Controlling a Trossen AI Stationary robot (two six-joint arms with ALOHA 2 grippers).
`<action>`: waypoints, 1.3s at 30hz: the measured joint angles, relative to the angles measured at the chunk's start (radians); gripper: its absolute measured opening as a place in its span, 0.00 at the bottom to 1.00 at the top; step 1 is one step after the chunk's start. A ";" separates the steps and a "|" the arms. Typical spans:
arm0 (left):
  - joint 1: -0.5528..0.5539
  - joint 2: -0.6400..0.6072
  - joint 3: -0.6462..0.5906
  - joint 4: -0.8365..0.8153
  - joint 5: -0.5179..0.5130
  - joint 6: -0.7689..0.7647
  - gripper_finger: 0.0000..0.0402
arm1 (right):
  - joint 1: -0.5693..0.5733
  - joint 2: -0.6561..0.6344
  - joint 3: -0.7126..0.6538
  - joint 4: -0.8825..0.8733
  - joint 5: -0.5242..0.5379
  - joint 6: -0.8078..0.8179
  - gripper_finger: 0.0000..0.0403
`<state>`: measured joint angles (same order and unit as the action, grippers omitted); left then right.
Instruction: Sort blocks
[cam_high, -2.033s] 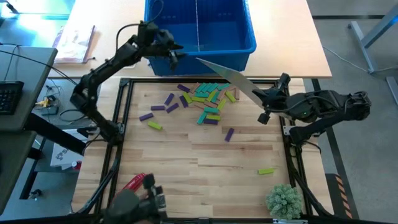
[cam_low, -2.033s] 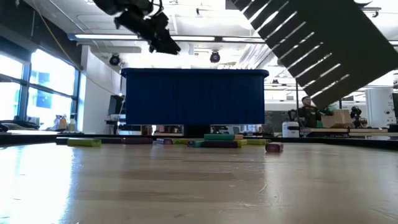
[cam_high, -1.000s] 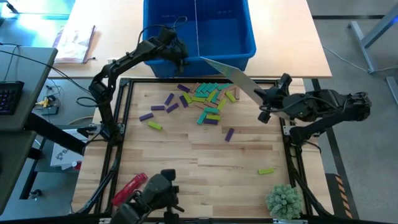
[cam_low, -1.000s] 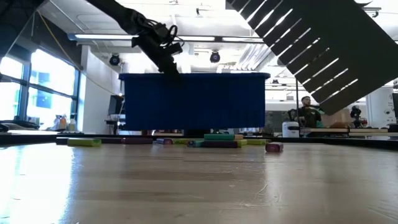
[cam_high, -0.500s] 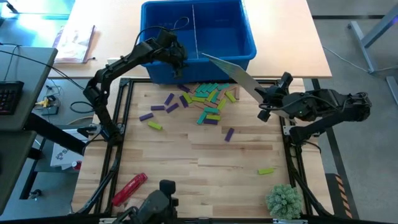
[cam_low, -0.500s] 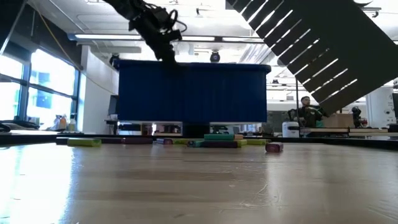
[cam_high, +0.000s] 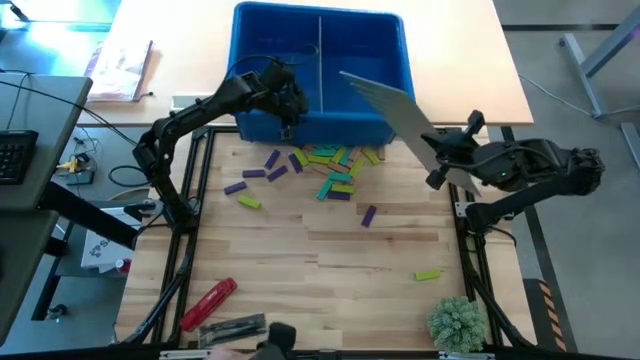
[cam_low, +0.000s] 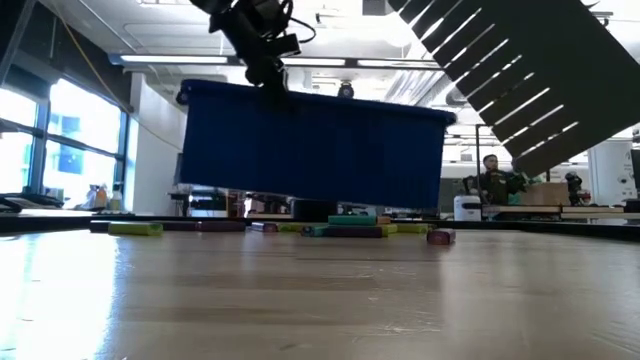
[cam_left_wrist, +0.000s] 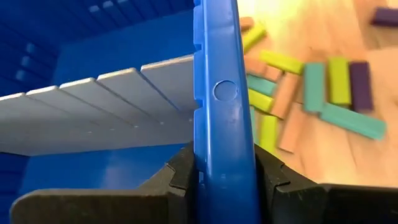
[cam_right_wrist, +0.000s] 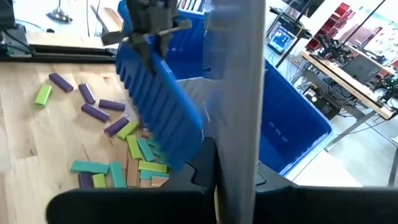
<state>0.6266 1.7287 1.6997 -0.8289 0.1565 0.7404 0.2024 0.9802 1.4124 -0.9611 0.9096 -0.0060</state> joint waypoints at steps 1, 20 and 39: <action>-0.014 0.000 0.000 -0.016 -0.007 0.002 0.15 | 0.000 -0.006 0.000 0.000 0.000 -0.001 0.00; -0.148 -0.002 -0.017 -0.189 0.022 -0.210 0.54 | 0.013 -0.038 0.000 0.065 -0.025 -0.084 0.00; -0.128 -0.279 -0.018 -0.070 0.101 -0.207 0.55 | -0.016 0.000 -0.001 0.747 -0.437 -0.909 0.00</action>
<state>0.4984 1.4501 1.6817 -0.8987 0.2573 0.5335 0.1862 0.9805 1.4117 -0.2141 0.4730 -0.9149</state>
